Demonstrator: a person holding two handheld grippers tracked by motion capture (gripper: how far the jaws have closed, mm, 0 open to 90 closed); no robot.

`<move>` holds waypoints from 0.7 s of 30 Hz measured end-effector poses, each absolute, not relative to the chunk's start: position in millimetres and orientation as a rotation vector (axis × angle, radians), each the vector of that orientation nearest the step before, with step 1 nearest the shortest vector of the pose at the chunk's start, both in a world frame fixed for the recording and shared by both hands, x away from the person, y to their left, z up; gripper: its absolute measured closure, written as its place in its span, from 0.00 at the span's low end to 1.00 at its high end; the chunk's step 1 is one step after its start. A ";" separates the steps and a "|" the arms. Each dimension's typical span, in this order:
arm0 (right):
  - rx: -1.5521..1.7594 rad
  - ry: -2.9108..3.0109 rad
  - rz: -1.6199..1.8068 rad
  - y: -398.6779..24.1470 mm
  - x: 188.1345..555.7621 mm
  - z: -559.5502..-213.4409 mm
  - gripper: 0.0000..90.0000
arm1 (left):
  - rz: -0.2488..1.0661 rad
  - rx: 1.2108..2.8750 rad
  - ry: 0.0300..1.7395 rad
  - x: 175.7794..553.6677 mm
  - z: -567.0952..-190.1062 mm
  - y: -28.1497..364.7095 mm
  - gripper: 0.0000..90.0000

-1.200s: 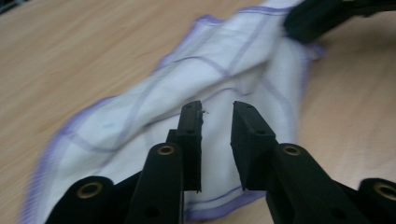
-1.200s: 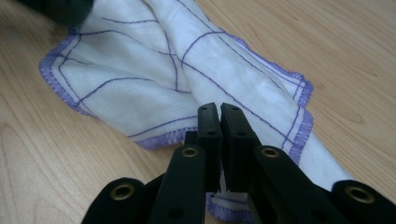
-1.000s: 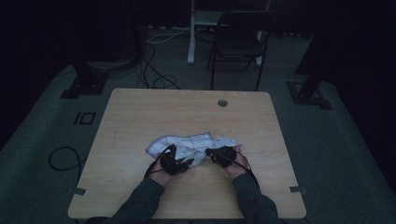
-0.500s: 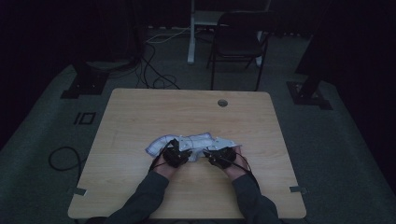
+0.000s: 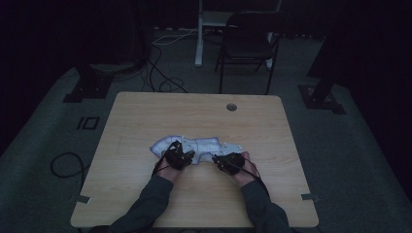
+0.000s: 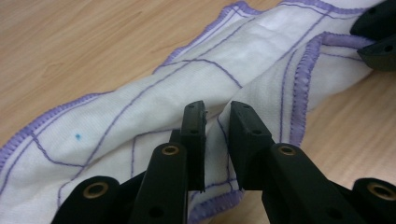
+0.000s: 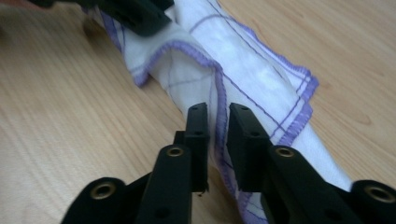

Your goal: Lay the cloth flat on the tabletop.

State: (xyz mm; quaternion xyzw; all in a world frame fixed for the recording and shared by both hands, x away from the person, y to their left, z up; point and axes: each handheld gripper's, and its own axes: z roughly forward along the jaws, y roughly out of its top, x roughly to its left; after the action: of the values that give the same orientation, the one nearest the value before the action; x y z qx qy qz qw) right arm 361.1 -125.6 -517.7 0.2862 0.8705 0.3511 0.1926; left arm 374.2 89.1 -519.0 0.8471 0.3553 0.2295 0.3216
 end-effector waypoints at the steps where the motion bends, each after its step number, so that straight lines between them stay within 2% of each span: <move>1: 0.809 2.447 0.982 -125.7 362.5 -519.2 0.91 | 0.605 2.227 0.936 375.9 -519.2 89.7 0.84; 6: 0.836 2.445 0.971 -126.4 365.9 -523.5 0.96 | 0.599 2.205 0.980 383.7 -525.1 90.7 0.80; 13: 0.855 2.441 0.960 -127.0 368.3 -525.2 0.96 | 0.609 2.176 1.017 387.7 -525.4 89.3 0.78; 21: 0.872 2.431 0.949 -131.1 369.6 -524.1 0.94 | 0.636 2.220 0.947 379.2 -529.1 82.4 0.78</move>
State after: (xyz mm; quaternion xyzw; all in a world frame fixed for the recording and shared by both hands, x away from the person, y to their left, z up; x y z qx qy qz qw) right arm 369.6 -131.1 -524.1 0.3109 0.8667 0.3385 0.1940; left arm 379.2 82.4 -529.1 0.8436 0.3598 0.2415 0.3172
